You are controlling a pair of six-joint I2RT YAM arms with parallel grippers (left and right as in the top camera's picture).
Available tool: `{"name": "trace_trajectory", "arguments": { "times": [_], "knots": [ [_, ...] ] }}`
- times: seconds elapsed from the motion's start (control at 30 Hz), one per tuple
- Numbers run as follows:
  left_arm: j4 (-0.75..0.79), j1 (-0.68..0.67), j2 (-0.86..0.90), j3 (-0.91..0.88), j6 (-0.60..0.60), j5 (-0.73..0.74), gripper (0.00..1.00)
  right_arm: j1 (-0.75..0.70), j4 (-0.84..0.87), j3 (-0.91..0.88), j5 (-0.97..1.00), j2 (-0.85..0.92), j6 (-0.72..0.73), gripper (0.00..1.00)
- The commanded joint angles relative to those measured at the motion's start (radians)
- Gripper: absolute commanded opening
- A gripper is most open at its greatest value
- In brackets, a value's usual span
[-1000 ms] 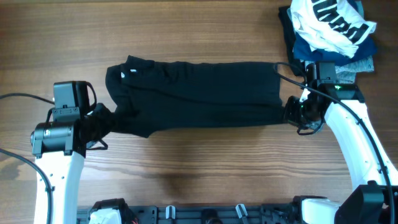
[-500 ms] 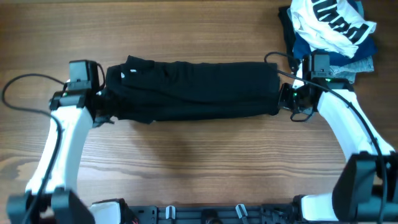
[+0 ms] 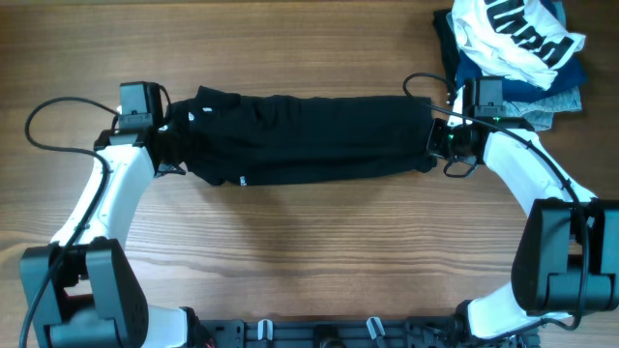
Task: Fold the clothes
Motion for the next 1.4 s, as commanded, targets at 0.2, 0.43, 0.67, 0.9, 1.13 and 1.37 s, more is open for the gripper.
{"name": "trace_trajectory", "arguments": {
  "times": [0.2,0.43,0.67,0.9,1.13,1.37],
  "knots": [
    [0.004,-0.095,-0.113,0.061,0.028,-0.106,0.04,-0.008,0.022,0.011,0.006,0.011,-0.013,0.04],
    [0.055,-0.095,-0.099,0.061,0.051,-0.132,0.04,-0.008,0.052,0.011,0.005,0.011,-0.014,0.04],
    [0.145,-0.095,-0.027,0.061,0.084,-0.132,0.04,-0.001,0.123,0.01,-0.01,0.011,-0.022,0.04],
    [0.19,-0.095,0.017,0.061,0.084,-0.131,1.0,0.042,0.179,0.01,-0.019,0.029,-0.024,0.7],
    [0.171,-0.094,0.014,0.061,0.114,-0.131,1.0,0.031,0.088,0.039,-0.016,-0.013,-0.033,1.0],
    [0.05,-0.094,-0.024,0.061,0.114,-0.13,1.0,0.016,0.04,0.067,-0.012,-0.015,-0.148,1.0]
  ]
}}
